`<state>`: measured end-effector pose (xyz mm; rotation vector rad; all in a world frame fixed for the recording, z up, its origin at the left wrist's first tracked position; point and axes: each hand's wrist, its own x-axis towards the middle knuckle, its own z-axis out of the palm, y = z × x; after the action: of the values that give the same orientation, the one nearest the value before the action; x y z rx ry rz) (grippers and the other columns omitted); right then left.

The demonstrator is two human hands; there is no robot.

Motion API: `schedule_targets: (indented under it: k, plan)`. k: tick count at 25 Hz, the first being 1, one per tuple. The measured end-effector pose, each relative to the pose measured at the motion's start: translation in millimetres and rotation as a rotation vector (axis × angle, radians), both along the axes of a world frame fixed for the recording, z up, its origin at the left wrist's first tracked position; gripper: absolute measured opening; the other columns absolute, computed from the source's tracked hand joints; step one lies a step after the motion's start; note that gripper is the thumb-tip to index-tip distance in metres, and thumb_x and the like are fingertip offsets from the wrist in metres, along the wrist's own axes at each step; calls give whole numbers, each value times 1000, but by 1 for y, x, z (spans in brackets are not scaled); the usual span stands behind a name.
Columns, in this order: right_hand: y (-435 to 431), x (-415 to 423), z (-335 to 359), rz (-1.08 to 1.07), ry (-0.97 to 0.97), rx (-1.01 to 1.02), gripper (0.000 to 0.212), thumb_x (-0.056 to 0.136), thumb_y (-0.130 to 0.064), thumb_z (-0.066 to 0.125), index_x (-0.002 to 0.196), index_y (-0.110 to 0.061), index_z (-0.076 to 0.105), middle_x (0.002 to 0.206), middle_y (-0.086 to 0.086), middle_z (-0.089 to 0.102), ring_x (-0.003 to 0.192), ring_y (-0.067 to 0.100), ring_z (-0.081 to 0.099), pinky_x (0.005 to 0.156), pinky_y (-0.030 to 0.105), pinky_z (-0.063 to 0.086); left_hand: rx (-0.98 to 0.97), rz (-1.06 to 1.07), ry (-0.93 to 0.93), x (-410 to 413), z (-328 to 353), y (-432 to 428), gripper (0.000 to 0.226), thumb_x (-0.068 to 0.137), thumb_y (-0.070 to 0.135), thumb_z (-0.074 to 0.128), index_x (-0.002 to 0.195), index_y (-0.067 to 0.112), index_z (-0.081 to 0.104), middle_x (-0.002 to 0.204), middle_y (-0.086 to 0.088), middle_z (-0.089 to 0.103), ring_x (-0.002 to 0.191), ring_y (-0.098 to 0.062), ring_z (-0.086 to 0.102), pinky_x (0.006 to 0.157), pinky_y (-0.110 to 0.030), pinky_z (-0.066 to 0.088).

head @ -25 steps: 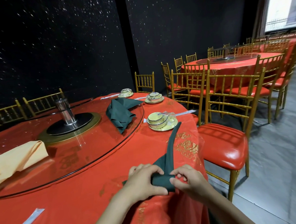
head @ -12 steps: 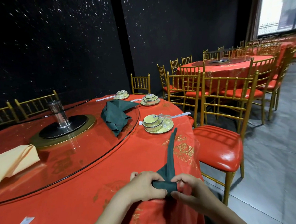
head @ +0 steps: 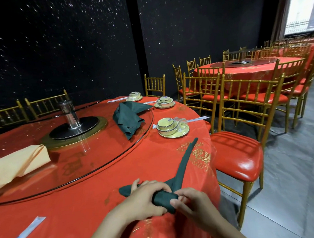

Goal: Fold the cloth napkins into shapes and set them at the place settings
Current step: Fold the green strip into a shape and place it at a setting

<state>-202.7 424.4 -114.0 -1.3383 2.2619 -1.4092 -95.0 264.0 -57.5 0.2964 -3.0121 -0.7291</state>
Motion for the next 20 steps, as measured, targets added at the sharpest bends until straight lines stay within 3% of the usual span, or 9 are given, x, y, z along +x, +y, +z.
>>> schedule_targets:
  k: [3,6,9,11,14,17,20]
  plan:
    - [-14,18,2,149,-7,45,28,62,-69,63,83,-51,59,80,-28,58,80,-2,55,78,18,44,29,6,-89,25,8,-17,34,65,40,65,91,53,49,107,21,54,109,11,40,108,-37,-4]
    - [-24,30,4,270,27,109,30,62,-60,65,89,-61,54,96,-43,50,88,-9,51,87,24,42,72,12,-174,44,12,-32,35,65,37,66,89,56,50,99,20,55,100,8,46,111,-42,-3]
    - [-28,40,1,218,144,126,53,57,-62,60,108,-57,43,87,-32,51,86,-10,45,87,30,42,84,4,-257,48,14,-39,38,59,44,65,92,56,52,93,17,58,91,5,52,112,-51,4]
    - [-29,49,-2,102,266,88,67,53,-64,58,114,-48,36,96,-26,50,88,-6,45,82,23,37,56,3,-284,43,19,-38,42,62,41,68,100,52,55,104,16,55,104,1,48,112,-53,-1]
    - [-30,58,-7,-36,373,30,57,54,-60,58,107,-43,44,93,-21,55,84,2,56,72,21,36,-1,19,-323,33,26,-30,53,59,41,61,111,48,56,121,22,40,125,-3,29,109,-53,-13]
    - [-34,52,-5,-136,281,-19,47,57,-60,58,100,-40,54,79,-24,51,74,0,54,73,16,32,-18,41,-215,32,24,-28,58,60,41,55,116,51,51,129,21,32,133,-3,16,106,-52,-20]
    - [-36,40,4,-146,165,45,46,56,-67,44,92,-42,59,76,-23,49,73,-4,46,75,18,32,-30,79,-11,39,15,-28,41,63,41,57,100,53,44,131,23,29,135,0,12,108,-48,-19]
